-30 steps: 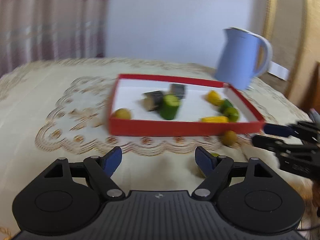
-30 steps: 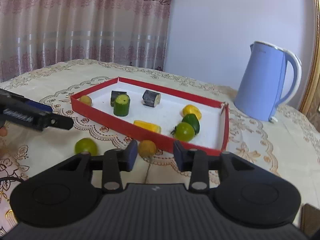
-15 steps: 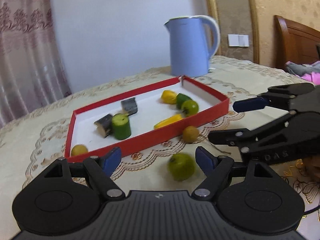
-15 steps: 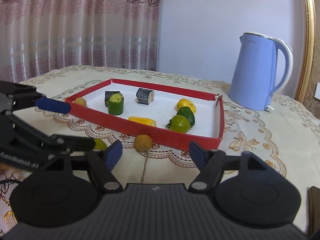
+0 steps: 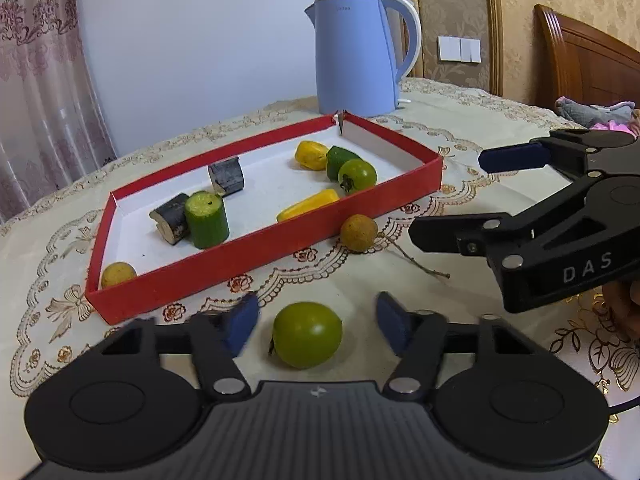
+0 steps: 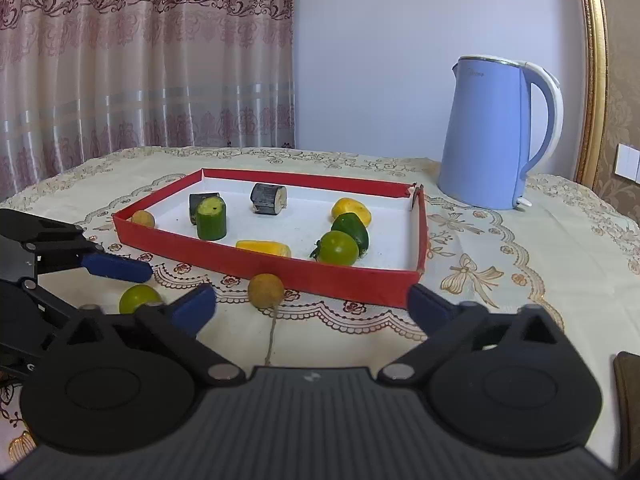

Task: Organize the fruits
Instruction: 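Close the left gripper on the round green fruit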

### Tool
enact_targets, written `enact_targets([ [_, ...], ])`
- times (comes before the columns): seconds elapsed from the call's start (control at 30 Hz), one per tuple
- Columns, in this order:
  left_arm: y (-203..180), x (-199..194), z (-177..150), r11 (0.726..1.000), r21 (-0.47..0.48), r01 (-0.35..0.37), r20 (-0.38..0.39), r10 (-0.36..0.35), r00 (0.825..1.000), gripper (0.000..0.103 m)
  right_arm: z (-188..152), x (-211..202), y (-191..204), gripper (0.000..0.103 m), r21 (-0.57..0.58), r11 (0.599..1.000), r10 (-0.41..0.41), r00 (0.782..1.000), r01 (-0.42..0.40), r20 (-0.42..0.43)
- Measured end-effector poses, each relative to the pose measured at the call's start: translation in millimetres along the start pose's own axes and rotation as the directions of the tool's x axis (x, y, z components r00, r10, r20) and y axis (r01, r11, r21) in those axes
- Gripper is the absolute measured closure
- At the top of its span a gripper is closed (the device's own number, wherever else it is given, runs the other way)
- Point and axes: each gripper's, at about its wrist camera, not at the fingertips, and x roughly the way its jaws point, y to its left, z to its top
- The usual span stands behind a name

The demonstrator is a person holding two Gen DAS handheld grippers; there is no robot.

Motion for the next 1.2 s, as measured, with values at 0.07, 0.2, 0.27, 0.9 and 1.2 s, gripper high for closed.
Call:
enact_targets([
  [0.07,2.4,2.3,-0.6,1.0,-0.017,0.002,-0.017,-0.002,1.0,0.064,0.1,0.8,0.3,0.0,-0.001,1.0,0.001,1.0,-0.001,-0.002],
  [0.2,9.5,-0.8,-0.9,0.998,-0.059,0.014,-0.018,-0.015,1.0,0.068,-0.3,0.0,1.1,0.0,-0.003,1.0,-0.002,1.0,0.002,0.004],
  [0.27,13.3,-4.2,-1.0,0.997,-0.081,-0.005,-0.001,0.005,1.0,0.068,-0.6,-0.4,2.2,0.0,-0.009,1.0,-0.009,1.0,0.009,0.007],
  [0.9,42.9,3.0,-7.5,0.952,-0.207,-0.226,-0.045,0.222,0.974,0.067,15.3,37.1,37.4,0.053,-0.15,0.987,0.035,0.988,-0.058,-0.149],
  [1.2,48.7,4.4,-8.5,0.936,-0.242,-0.255,-0.067,0.246,0.967,0.048,16.1,54.4,35.6,0.057,-0.132,0.989,0.042,0.98,-0.069,-0.194],
])
